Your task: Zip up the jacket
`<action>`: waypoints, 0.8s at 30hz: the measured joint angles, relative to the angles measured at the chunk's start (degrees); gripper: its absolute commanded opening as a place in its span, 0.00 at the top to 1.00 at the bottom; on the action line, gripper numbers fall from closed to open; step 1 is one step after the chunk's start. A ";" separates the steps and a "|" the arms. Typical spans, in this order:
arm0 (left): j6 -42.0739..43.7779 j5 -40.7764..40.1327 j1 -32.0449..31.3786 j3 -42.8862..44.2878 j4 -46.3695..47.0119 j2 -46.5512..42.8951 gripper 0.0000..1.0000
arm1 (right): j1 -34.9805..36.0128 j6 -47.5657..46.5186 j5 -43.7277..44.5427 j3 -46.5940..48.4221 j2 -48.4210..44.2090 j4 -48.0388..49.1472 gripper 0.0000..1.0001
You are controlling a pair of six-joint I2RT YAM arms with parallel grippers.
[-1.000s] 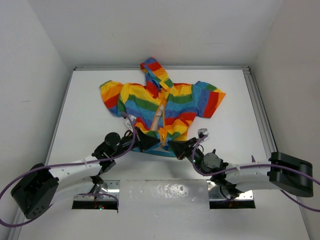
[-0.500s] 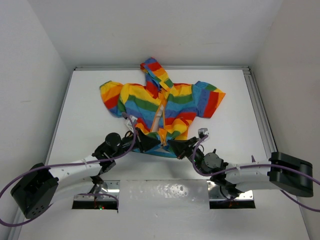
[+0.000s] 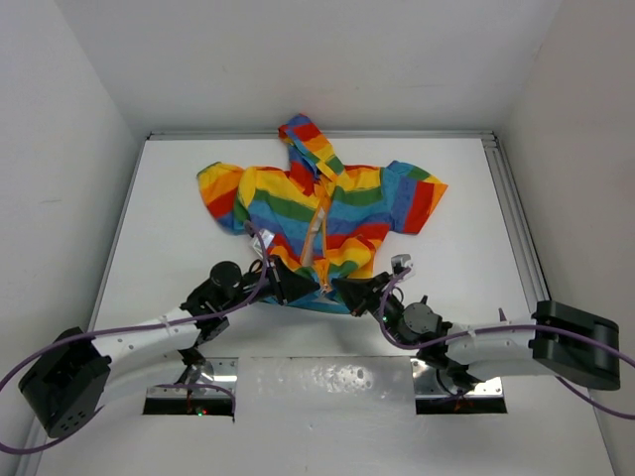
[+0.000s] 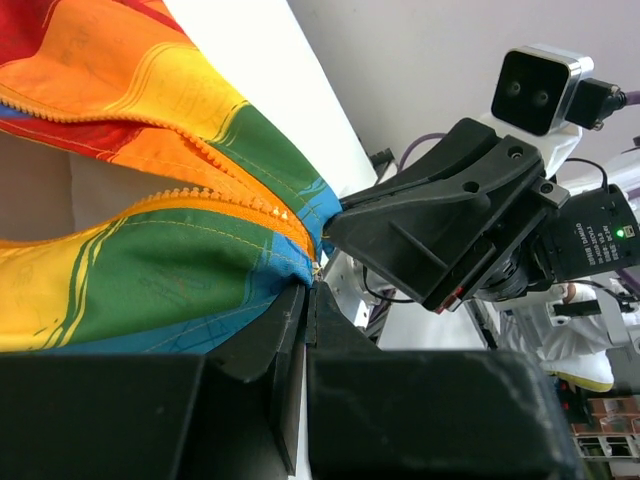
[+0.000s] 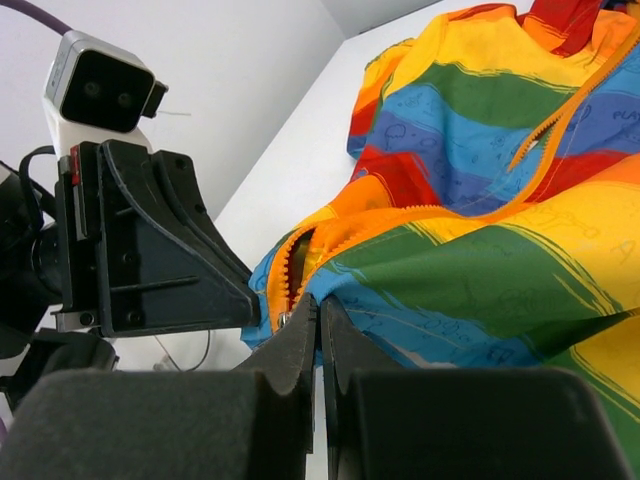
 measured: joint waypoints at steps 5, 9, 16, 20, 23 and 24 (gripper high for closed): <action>-0.76 0.22 0.00 0.22 -2.10 -1.22 1.00 | 0.00 -0.13 -0.48 0.92 -3.04 -3.76 1.00; -2.12 1.18 0.00 0.22 -2.01 -0.81 1.00 | 0.00 0.13 -1.20 2.14 -3.98 -7.69 1.00; -4.15 3.43 -0.04 -0.48 -2.10 -0.07 1.00 | 0.00 6.38 -3.76 2.25 -8.48 -18.12 0.59; -4.79 4.59 -0.04 -1.20 -2.14 0.02 1.00 | 0.00 9.92 -6.01 4.94 -11.13 -29.03 0.44; -5.11 5.29 -0.04 -1.55 -2.38 0.11 1.00 | 0.00 13.00 -7.72 6.99 -12.79 -36.65 0.35; -5.20 5.55 -0.04 -1.66 -2.36 0.22 1.00 | 0.00 14.14 -8.13 7.61 -13.44 -39.26 0.31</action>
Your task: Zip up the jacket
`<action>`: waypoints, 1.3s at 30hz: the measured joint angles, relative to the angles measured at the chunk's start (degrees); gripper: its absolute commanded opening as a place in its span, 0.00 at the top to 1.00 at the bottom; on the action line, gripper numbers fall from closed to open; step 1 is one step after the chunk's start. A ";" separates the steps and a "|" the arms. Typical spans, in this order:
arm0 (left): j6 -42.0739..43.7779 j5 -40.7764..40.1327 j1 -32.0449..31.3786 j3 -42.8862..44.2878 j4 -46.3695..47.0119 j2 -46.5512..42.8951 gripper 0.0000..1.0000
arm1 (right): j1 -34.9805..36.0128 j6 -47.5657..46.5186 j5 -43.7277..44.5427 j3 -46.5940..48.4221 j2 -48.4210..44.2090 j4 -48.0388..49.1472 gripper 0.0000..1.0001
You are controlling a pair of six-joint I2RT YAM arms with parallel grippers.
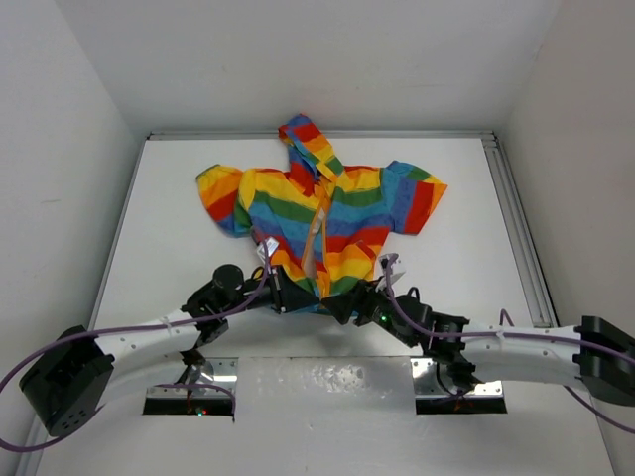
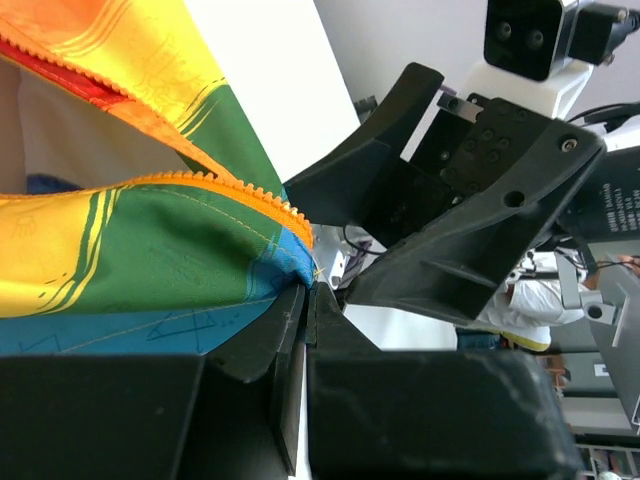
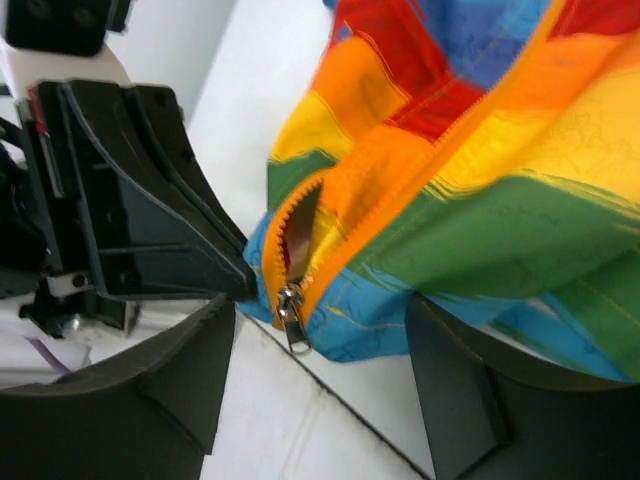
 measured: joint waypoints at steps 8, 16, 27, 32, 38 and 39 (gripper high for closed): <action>-0.42 1.40 0.00 -0.98 0.00 0.83 1.00 | 0.00 8.04 -3.98 0.20 -6.84 -10.58 0.25; -0.72 1.92 -0.02 -1.57 0.46 0.83 1.00 | 0.00 17.55 -6.99 -6.19 -15.80 -8.72 0.43; -2.12 1.97 -0.09 -3.19 1.51 0.50 1.00 | 0.00 28.96 -15.08 -8.24 0.22 15.54 0.27; -2.75 1.95 -0.26 -3.74 1.66 -1.05 1.00 | 0.00 31.65 -15.91 -8.24 5.75 23.30 0.29; -3.06 1.64 -0.26 -3.96 1.62 -3.08 1.00 | 0.00 34.49 -16.46 -8.24 6.69 25.83 0.30; -3.15 1.62 -0.26 -3.98 1.64 -3.10 1.00 | 0.00 34.93 -16.52 -8.24 6.40 25.59 0.30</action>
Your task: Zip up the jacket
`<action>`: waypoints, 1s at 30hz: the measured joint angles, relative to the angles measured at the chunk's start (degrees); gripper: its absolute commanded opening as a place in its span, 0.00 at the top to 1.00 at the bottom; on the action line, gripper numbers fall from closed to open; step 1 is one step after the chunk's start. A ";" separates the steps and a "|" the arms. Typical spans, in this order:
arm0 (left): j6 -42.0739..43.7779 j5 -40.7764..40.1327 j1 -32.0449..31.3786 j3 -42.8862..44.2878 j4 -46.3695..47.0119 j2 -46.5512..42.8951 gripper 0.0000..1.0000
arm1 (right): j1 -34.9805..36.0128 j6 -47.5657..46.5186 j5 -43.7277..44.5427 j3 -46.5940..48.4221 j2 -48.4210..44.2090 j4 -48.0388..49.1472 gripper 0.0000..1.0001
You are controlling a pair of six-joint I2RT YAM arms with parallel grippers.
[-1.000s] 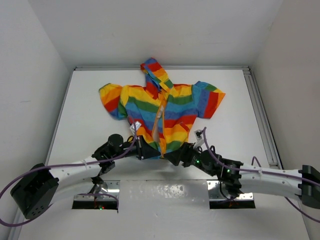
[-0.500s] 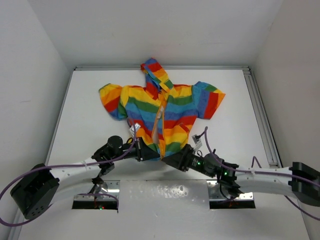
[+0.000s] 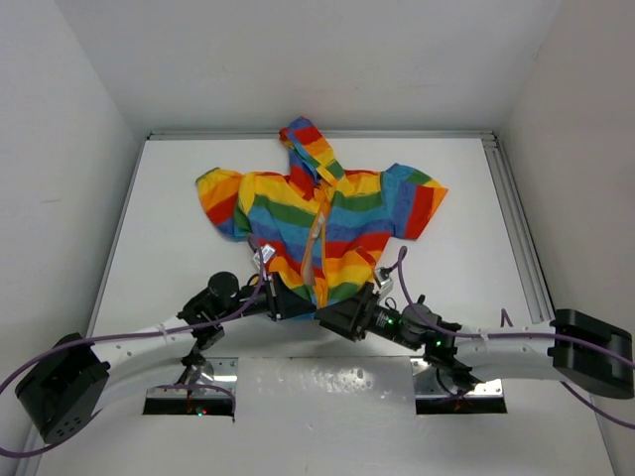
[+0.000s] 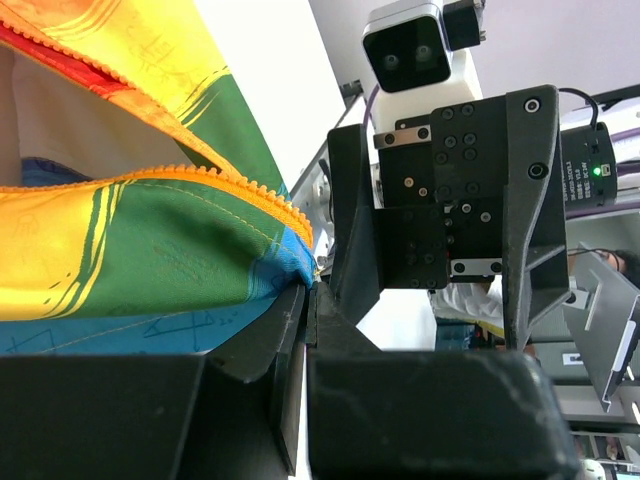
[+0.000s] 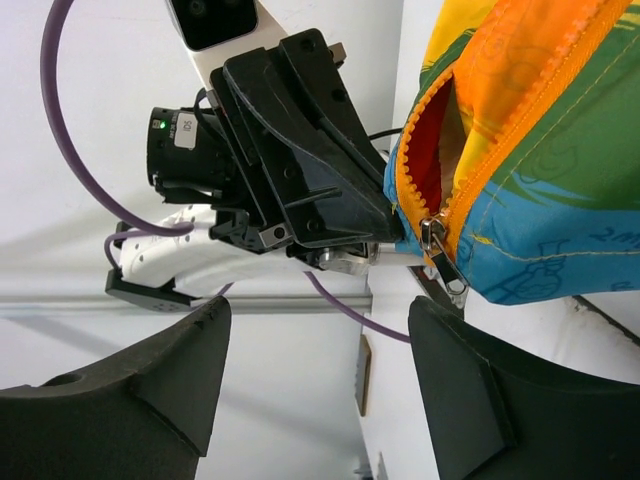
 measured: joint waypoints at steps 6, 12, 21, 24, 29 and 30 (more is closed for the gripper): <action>-0.28 -0.22 0.00 -0.02 0.00 -0.04 1.00 | 0.00 1.64 0.33 0.00 -1.42 -1.86 0.31; -1.20 -1.33 0.00 -1.51 0.13 -1.81 1.00 | 0.00 2.49 0.70 0.00 -1.49 -3.67 0.32; -3.96 -2.95 0.00 -3.76 2.82 -3.67 1.00 | 0.00 3.39 2.36 0.00 -0.87 -4.92 0.33; -4.87 -2.99 0.00 -3.98 3.78 -3.98 1.00 | 0.00 3.63 3.02 0.00 0.87 -4.52 0.37; -6.10 -2.93 0.00 -4.07 5.22 -4.37 1.00 | 0.00 3.76 3.69 0.00 4.11 -3.65 0.42; -6.27 -2.93 0.00 -4.07 5.33 -4.57 1.00 | 0.00 3.74 3.78 0.00 4.68 -3.34 0.44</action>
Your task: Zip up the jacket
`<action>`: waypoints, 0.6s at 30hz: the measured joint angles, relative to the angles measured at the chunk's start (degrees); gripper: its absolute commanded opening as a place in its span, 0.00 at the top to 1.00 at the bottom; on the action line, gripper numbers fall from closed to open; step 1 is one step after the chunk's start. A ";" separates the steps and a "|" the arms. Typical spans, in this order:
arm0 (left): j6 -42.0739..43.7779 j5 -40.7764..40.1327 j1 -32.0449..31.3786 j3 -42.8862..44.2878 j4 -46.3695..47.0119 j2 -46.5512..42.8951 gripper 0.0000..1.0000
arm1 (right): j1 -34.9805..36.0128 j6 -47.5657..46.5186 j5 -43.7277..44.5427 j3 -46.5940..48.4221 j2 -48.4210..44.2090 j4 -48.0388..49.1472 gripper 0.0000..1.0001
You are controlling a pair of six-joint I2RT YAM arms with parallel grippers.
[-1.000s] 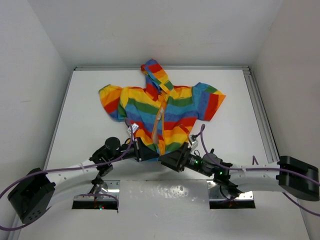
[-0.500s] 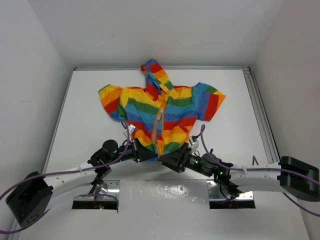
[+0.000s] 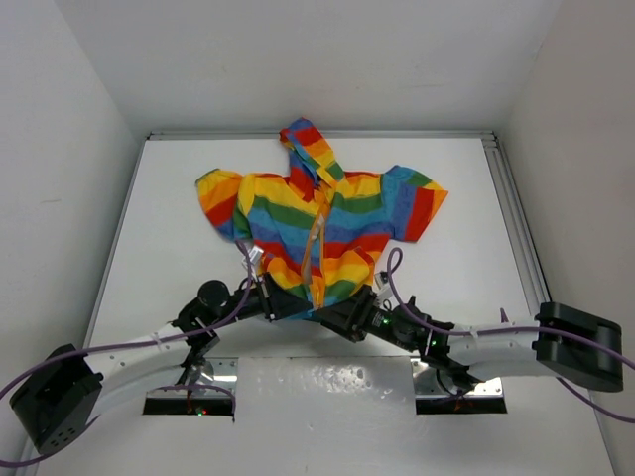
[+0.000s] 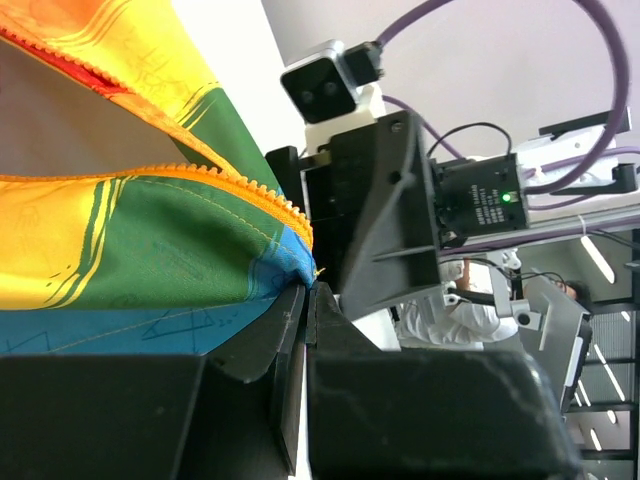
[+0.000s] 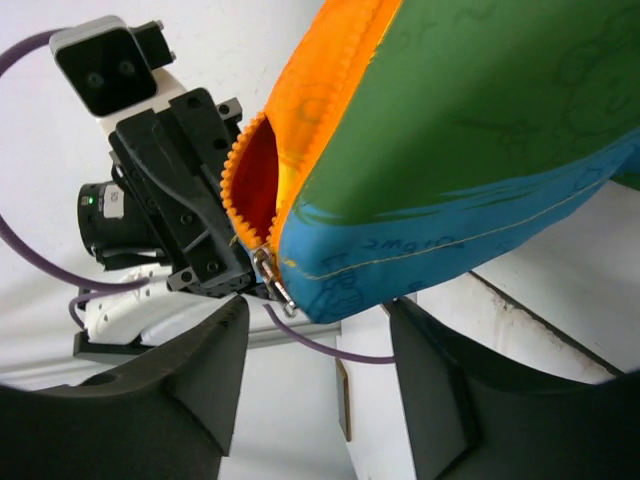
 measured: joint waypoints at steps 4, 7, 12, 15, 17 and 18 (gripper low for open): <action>-0.24 0.09 0.00 0.00 -0.07 -1.03 1.00 | 0.00 -0.28 1.27 0.00 0.94 1.79 0.48; -0.68 0.24 0.00 0.00 -0.48 -1.95 1.00 | 0.00 -1.55 2.34 0.00 0.87 2.80 0.49; -1.53 0.68 0.00 -0.02 -0.98 -2.89 1.00 | 0.00 -4.92 4.02 0.00 -0.66 3.37 0.53; -2.16 1.03 0.00 -0.02 -1.01 -2.89 1.00 | 0.00 -6.97 4.90 0.00 -1.81 3.30 0.58; -2.45 1.31 0.00 -0.02 -1.01 -2.89 1.00 | 0.00 -8.37 5.42 0.00 -1.99 3.43 0.60; -2.58 1.42 0.00 -0.02 -0.98 -2.89 1.00 | 0.00 -9.22 5.62 0.00 -1.99 3.45 0.64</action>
